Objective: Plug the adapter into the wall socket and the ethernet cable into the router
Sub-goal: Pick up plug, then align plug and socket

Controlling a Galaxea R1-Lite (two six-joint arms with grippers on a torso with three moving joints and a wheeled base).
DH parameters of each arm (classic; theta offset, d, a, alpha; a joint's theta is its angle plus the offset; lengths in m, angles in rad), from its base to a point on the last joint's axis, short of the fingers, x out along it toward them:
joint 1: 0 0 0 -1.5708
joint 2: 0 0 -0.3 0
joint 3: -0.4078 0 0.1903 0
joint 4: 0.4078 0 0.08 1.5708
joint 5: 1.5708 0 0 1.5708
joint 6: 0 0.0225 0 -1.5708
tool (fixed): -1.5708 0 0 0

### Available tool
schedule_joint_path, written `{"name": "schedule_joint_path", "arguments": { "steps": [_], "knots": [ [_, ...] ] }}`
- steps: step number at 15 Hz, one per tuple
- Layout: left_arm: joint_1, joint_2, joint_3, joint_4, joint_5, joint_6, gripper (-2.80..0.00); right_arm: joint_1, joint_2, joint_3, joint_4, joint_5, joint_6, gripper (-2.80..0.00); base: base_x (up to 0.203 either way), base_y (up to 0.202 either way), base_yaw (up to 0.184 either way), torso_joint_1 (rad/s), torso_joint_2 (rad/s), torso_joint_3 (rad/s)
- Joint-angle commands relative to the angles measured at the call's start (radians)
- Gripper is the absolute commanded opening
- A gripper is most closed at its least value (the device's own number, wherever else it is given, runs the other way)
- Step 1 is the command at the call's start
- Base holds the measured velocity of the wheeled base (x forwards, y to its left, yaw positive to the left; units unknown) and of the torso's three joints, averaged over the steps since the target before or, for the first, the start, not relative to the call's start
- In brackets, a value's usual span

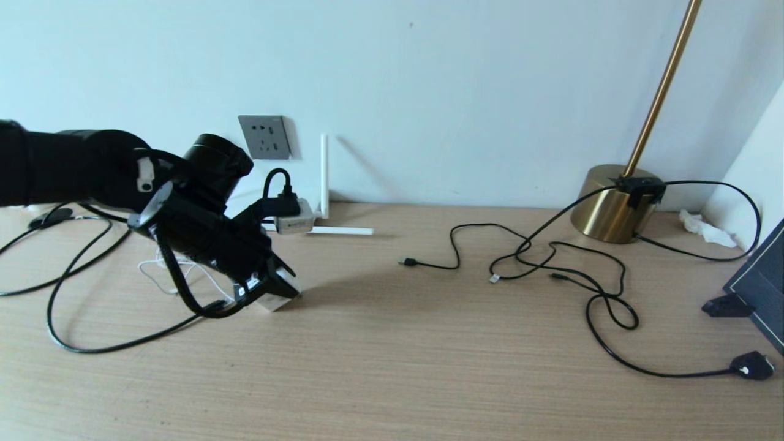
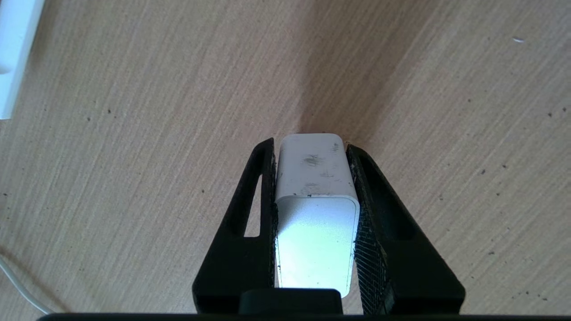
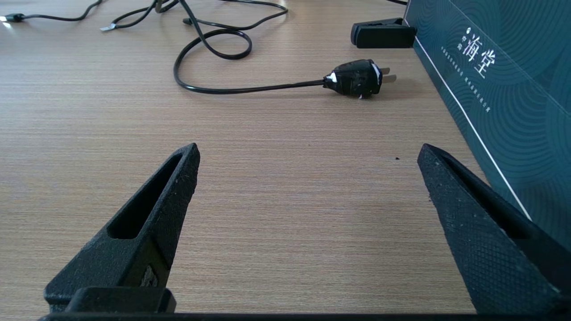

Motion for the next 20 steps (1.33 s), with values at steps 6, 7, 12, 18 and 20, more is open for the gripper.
{"name": "schedule_joint_path", "arguments": {
  "steps": [6, 7, 12, 18, 20],
  "knots": [
    [0.0, -0.105, 0.028, -0.007, -0.023, 0.009, -2.8, 0.001, 0.0, 0.011, 0.0, 0.0, 0.0, 0.0, 0.0, 0.0, 0.0, 0.0, 0.0, 0.0],
    [0.0, -0.151, 0.044, -0.013, -0.047, 0.009, -2.8, 0.0, 0.0, 0.011, 0.0, 0.0, 0.0, 0.0, 0.0, 0.0, 0.0, 0.0, 0.0, 0.0],
    [0.12, -0.496, 0.33, -0.21, -0.196, -0.011, -2.8, 0.001, 0.0, 0.011, 0.0, 0.0, 0.0, 0.0, 0.0, 0.0, 0.0, 0.0, 0.0, 0.0],
    [0.275, -0.732, 0.645, -0.457, -0.267, -0.326, -2.8, 0.0, 0.0, 0.011, 0.0, 0.0, 0.0, 0.0, 0.0, 0.0, 0.0, 0.0, 0.0, 0.0],
    [0.266, -0.74, 0.676, -0.31, -0.261, -0.26, -2.8, 0.0, 0.0, 0.011, 0.0, 0.0, 0.0, 0.0, 0.0, 0.0, 0.0, 0.0, 0.0, 0.0]
  ]
}}
